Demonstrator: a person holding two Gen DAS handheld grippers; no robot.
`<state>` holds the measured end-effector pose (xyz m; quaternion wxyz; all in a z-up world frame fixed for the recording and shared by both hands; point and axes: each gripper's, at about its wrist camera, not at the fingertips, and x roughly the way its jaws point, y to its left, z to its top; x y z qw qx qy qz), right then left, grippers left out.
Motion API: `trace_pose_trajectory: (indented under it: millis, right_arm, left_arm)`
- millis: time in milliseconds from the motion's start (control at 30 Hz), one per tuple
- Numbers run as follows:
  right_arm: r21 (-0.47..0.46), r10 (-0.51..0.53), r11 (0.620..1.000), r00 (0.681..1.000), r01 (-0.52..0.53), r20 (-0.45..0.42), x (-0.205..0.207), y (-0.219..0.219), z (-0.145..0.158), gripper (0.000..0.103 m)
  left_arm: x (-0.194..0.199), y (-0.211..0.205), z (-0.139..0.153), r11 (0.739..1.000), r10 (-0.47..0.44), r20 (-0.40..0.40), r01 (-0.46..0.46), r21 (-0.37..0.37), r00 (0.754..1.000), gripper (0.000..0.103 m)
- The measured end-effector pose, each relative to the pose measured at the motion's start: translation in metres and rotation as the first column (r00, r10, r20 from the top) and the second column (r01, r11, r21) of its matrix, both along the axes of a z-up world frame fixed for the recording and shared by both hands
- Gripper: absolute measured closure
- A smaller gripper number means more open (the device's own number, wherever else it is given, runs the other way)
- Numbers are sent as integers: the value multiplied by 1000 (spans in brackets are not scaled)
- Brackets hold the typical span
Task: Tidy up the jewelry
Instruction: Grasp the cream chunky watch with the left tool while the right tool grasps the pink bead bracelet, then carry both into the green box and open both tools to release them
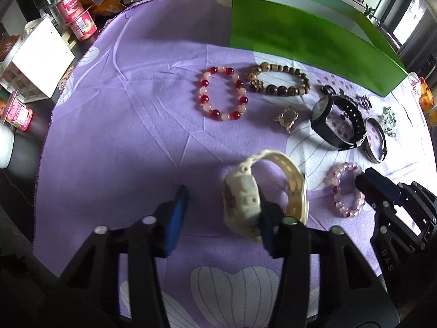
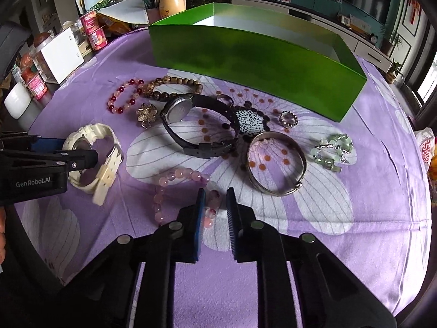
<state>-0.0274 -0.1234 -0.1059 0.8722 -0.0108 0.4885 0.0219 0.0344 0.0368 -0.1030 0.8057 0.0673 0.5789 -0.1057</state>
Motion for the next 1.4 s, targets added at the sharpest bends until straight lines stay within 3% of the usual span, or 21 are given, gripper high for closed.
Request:
trace_pose_trajectory:
  millis: [33,100,300,700,1400]
  right_arm:
    - [-11,3,1000,1000,-3,6,1,1,0,94]
    - [-14,9,1000,1000,-9,17,1,2,0,96]
    - [43,11,999,998,-14,67,-11,-6,10,96]
    - [9,15,1000,980,-17,197,-22,-13,58,96]
    - [16,-60,998,962,58,267,-22,-43,92,96]
  left_arm:
    - [-1,0,0,1000,-3,6,2,5,1000,65]
    - [-1,0,1,1000,-6,13,6,1,1000,79]
    - [-5,6,3,1000,-3,32,4,-17,999,86]
    - [-6,-6,34,996,-38,117,47,-78,992,86]
    - [2,-29,65,984,-101,160,123,-132,982,86]
